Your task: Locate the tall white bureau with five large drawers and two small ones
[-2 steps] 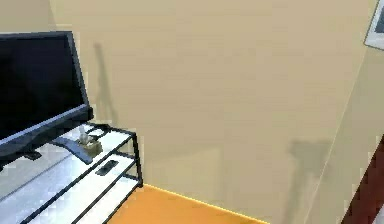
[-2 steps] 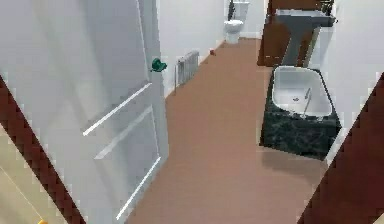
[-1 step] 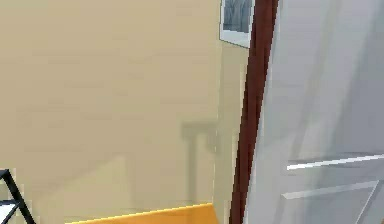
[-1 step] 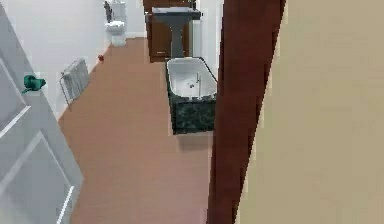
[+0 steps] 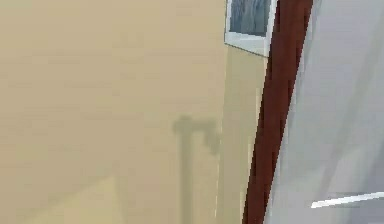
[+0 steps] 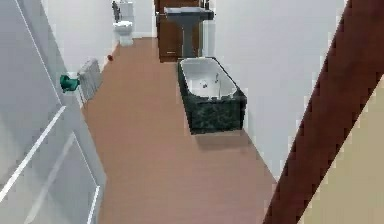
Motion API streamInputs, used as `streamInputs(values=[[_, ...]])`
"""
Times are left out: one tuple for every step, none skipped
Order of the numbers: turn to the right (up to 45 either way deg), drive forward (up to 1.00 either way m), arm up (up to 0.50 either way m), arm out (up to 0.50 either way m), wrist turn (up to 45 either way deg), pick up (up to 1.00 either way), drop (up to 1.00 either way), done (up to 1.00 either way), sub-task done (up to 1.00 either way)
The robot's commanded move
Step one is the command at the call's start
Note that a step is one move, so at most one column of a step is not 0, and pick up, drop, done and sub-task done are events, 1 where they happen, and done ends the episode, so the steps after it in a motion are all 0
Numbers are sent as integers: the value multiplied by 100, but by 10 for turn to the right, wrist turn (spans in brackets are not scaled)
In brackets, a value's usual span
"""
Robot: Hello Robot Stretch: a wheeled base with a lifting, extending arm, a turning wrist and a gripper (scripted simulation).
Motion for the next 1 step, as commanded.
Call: streamInputs(values=[[450, 0, 0, 0, 0, 0, 0, 0, 0]])
